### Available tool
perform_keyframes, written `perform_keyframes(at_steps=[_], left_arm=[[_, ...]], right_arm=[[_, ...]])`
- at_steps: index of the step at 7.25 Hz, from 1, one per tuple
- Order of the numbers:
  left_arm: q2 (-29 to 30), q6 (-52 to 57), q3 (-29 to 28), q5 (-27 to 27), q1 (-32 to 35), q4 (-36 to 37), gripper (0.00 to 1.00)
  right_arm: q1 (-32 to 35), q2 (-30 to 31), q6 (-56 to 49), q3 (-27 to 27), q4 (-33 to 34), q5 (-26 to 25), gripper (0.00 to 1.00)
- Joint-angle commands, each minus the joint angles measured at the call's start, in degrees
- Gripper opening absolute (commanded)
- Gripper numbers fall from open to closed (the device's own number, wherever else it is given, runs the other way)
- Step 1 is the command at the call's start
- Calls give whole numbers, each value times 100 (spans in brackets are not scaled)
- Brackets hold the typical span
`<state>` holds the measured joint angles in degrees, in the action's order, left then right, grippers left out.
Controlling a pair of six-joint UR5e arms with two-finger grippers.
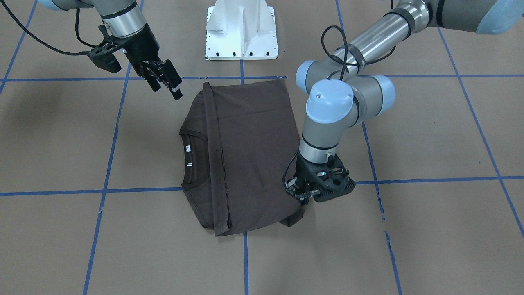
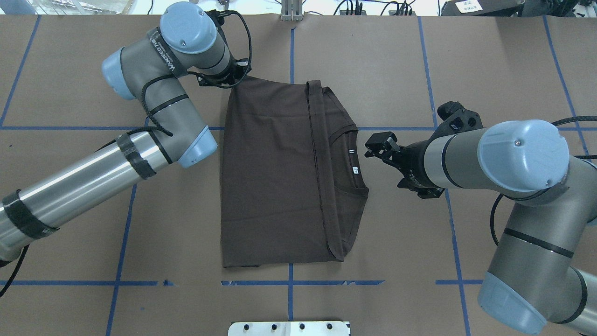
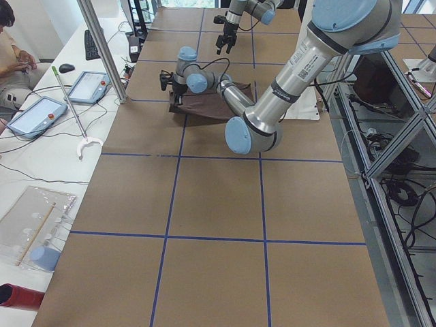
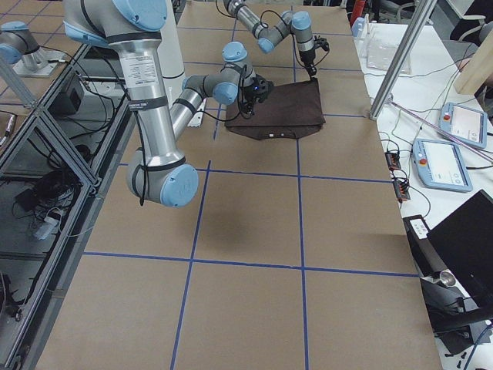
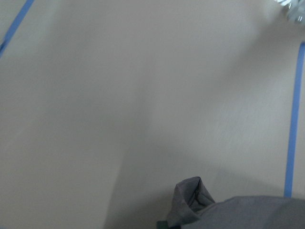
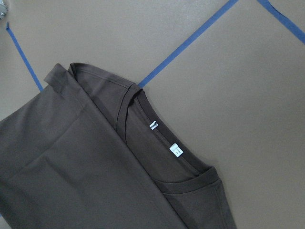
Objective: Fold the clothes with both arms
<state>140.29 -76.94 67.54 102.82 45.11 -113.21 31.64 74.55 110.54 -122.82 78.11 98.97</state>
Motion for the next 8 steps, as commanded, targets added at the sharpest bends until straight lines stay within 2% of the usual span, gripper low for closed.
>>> perform_keyframes(at_steps=[1,2,3,4,5,6,8], left_arm=[[297,302,-567,36,181,-701,62],[62,189,139,228,182,-746,81],[-584,-134,1320,874,182,-694,81],[-1270,-146,2228,1393,182,-719,82],[-1468,-155,2612,1433,234,-720,83],[-1470,-172,2633,1443,287,-694,84],[-1609,-260,2747,1618,384,-685,87]], right_arm=[[26,-237,3,283,-33,-176,100],[35,-744,-40,868,-33,-176,100],[1,-1018,-119,1300,37,-141,100],[-26,-1300,-807,1766,116,-80,100],[-192,-1511,-1623,2075,386,-79,100],[-419,-1696,-2223,2165,729,-71,100],[-719,-2213,-3324,2314,1826,-132,100]])
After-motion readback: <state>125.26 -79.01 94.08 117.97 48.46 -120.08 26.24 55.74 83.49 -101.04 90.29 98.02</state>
